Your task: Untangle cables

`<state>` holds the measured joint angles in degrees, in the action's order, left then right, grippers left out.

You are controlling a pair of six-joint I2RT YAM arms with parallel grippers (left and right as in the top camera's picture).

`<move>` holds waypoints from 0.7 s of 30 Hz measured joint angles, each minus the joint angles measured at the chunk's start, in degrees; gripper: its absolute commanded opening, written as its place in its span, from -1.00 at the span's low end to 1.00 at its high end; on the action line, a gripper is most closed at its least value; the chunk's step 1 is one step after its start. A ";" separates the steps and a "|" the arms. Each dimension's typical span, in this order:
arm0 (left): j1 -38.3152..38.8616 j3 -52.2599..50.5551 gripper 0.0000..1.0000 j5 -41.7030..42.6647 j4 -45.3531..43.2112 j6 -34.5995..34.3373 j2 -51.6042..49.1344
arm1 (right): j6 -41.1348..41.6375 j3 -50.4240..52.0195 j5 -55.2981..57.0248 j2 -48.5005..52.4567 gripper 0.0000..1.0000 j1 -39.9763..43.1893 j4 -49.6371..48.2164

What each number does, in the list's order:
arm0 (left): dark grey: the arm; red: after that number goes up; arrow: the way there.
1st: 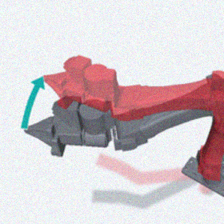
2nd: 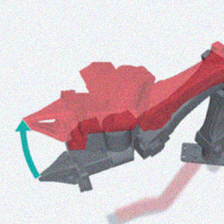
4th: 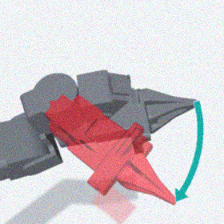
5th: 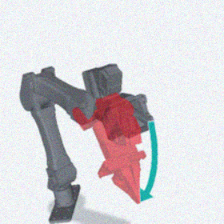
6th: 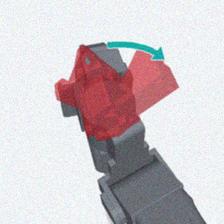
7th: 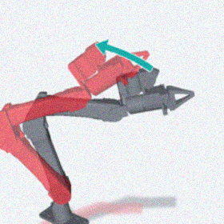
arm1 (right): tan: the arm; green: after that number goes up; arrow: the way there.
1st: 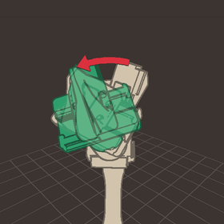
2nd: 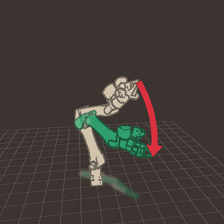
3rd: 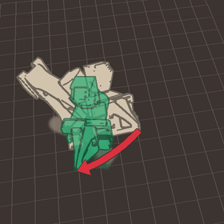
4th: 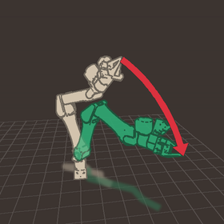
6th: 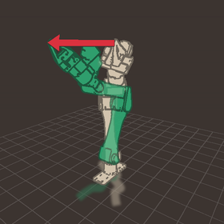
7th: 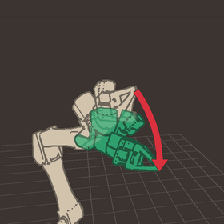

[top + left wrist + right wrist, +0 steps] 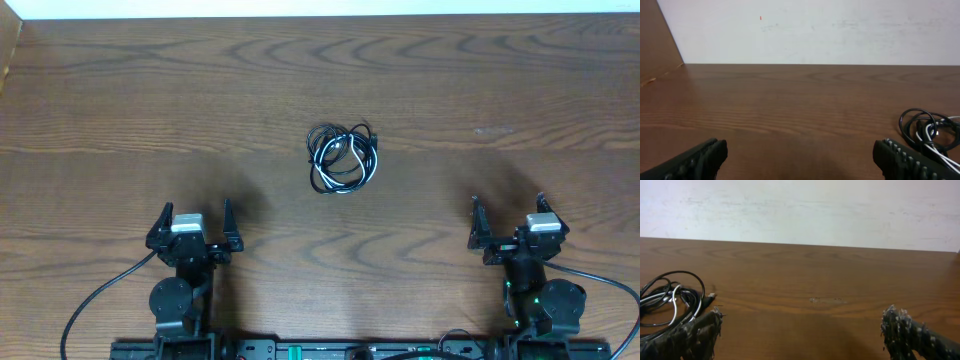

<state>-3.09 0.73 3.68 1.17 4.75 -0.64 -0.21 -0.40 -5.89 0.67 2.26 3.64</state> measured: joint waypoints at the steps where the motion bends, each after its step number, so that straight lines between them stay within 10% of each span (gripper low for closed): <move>1: 0.00 0.00 0.97 0.00 0.00 0.02 0.00 | 0.00 0.00 0.07 0.00 0.99 0.00 0.00; 21: 0.00 0.26 0.97 -0.07 0.33 0.02 0.00 | 2.97 0.00 -0.26 0.00 0.99 0.00 -0.02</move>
<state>-3.09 0.99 3.62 1.50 4.78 -0.64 2.76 -0.40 -6.15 0.67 2.26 3.62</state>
